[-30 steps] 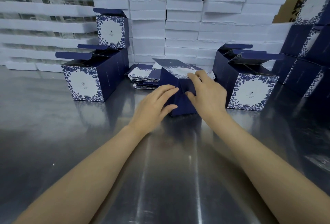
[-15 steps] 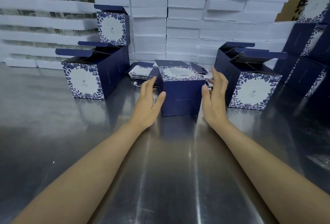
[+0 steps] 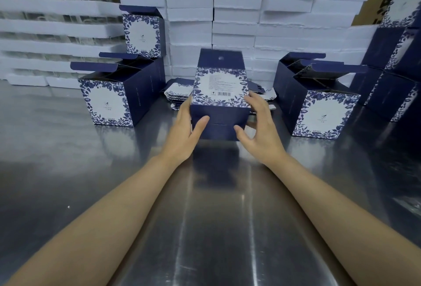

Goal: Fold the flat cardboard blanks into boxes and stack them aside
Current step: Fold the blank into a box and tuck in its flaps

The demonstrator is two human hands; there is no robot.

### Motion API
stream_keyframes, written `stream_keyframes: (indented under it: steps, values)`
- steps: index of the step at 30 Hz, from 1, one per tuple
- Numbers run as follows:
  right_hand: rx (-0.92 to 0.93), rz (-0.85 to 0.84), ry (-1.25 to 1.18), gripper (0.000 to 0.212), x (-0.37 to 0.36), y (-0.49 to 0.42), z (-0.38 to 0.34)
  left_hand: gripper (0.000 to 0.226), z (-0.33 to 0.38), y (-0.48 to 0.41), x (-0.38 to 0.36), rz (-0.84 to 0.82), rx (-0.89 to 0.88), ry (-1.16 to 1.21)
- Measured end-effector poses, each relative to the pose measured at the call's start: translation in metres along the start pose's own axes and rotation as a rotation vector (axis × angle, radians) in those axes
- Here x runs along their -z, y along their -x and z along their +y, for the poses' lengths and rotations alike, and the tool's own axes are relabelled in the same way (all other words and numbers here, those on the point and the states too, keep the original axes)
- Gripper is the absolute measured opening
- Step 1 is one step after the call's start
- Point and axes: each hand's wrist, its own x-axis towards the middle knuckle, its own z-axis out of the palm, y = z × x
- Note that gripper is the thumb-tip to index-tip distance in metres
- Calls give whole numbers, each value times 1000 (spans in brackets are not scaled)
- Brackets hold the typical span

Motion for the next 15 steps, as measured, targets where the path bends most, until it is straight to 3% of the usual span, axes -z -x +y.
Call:
stream_keyframes:
  steps: [5, 7, 11, 15]
  values:
    - [-38, 70, 19, 36, -1, -2, 3, 71, -6, -1, -4, -4, -52, -40]
    - [-181, 118, -44, 37, -2, -1, 6, 62, -6, -2, -3, 37, 61, -27]
    - [-468, 198, -71, 35, -1, -1, 13, 41, -10, -8, 3, 317, 364, 14]
    - [-602, 95, -46, 42, -2, -2, 15, 29, -8, -10, 5, 385, 382, 104]
